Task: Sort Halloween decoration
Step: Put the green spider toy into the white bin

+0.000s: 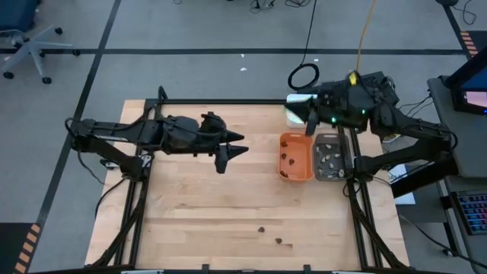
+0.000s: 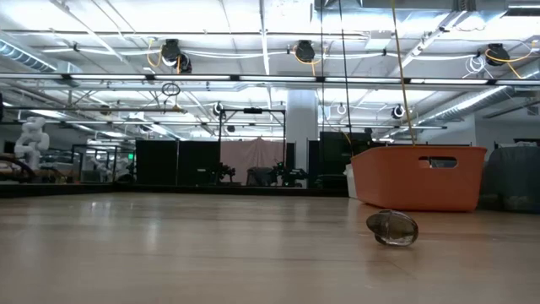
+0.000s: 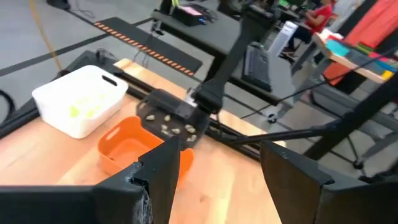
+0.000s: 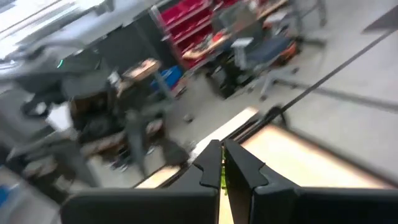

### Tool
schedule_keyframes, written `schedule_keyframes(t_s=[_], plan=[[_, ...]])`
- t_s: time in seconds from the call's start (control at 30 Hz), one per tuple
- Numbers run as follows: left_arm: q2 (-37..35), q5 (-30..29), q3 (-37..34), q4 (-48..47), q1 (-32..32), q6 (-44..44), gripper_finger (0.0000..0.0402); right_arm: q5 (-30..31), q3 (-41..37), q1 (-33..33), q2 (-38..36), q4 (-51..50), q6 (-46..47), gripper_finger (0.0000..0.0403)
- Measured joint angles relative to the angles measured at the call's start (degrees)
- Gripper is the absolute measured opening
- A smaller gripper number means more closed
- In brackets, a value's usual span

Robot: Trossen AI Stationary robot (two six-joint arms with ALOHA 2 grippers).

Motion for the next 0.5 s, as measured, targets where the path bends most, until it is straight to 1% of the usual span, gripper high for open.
schedule_keyframes(t_s=[0.2,0.33,0.5], plan=[[0.46,-0.03,-0.09,-0.23,3.47,-0.13,0.0221,-0.88,3.24,-9.19,1.60,-4.28,-7.13,0.0000],[0.48,-0.06,-0.09,-1.79,6.42,-0.12,0.0222,-7.33,4.62,-16.60,2.81,-7.79,-7.36,0.0000],[0.48,0.16,-0.09,-3.78,9.48,-0.04,0.0222,-13.77,4.66,-22.95,5.45,-8.41,-6.75,0.0000]])
